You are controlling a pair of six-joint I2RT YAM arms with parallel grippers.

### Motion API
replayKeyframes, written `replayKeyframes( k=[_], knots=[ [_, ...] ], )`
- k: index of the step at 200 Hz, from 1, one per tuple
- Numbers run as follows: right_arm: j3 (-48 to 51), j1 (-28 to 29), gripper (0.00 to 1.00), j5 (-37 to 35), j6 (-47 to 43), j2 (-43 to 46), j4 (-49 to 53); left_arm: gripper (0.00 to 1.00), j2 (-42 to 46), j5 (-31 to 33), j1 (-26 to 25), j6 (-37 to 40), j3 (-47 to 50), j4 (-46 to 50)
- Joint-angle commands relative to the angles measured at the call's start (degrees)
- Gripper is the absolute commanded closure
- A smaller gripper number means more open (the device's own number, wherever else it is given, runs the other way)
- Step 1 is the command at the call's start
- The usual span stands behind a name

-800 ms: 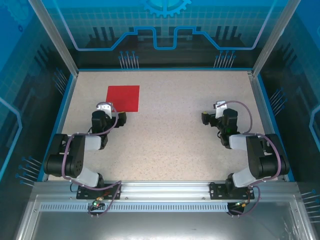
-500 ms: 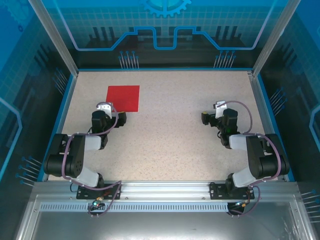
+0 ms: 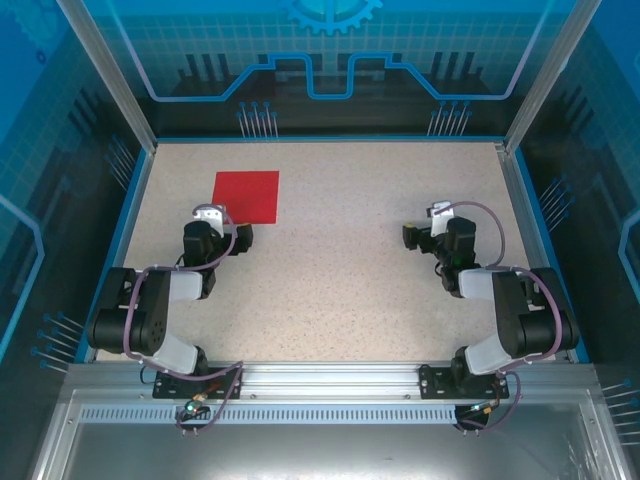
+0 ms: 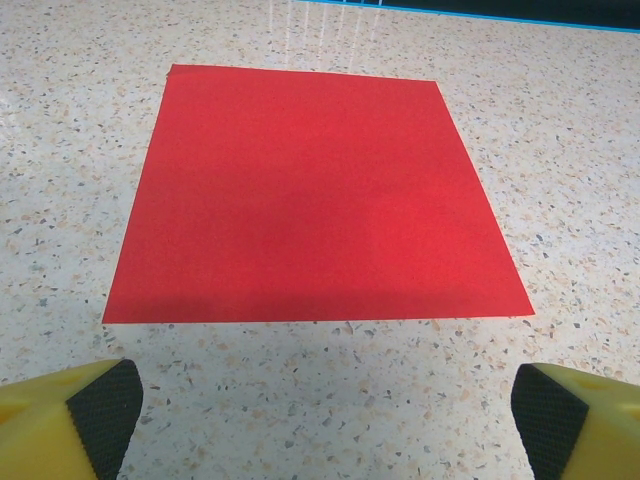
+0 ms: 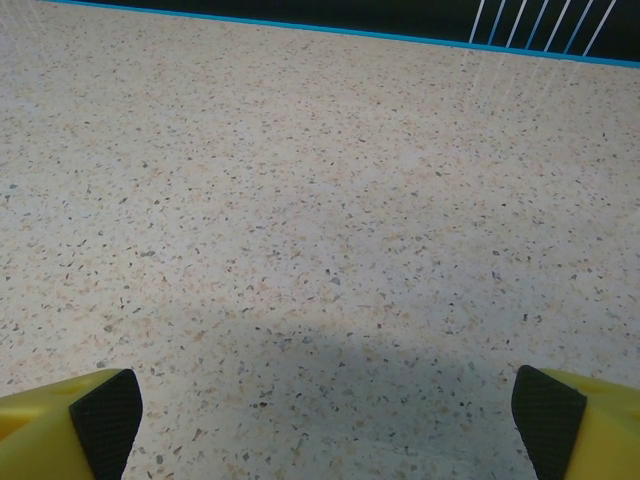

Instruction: Fold a paper plane with a square sheet of paper (pick it up from the middle)

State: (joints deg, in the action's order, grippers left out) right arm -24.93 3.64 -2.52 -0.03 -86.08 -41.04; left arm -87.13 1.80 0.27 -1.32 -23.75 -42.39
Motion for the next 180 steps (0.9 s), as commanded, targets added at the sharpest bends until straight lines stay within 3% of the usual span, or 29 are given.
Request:
replayKeyframes(
  k=[1, 49, 78, 110, 180],
  knots=[
    [0.6, -1.4, 0.01, 0.2, 0.5, 3.5, -0.3, 0.01, 2.4, -0.3, 0.4, 0.8, -1.0, 0.7],
    [-0.2, -1.4, 0.01, 0.7, 1.3, 16.1, 10.5, 0.01, 14.4, 4.5, -1.2, -2.5, -6.7, 21.0],
    [-3.1, -1.3, 0.01, 5.4, 2.8, 24.4, 22.7, 0.01, 17.4, 4.6, -2.0, -9.5, -15.5, 40.9],
    [-6.7, 0.6, 0.01, 11.6, 5.6, 29.7, 31.5, 0.01, 11.2, 0.8, -3.2, -13.3, -26.2, 56.2],
    [-16.2, 10.8, 0.01, 15.9, 4.7, 30.0, 45.3, 0.01, -4.0, 3.1, -4.1, -13.6, -42.4, 65.9]
  ],
)
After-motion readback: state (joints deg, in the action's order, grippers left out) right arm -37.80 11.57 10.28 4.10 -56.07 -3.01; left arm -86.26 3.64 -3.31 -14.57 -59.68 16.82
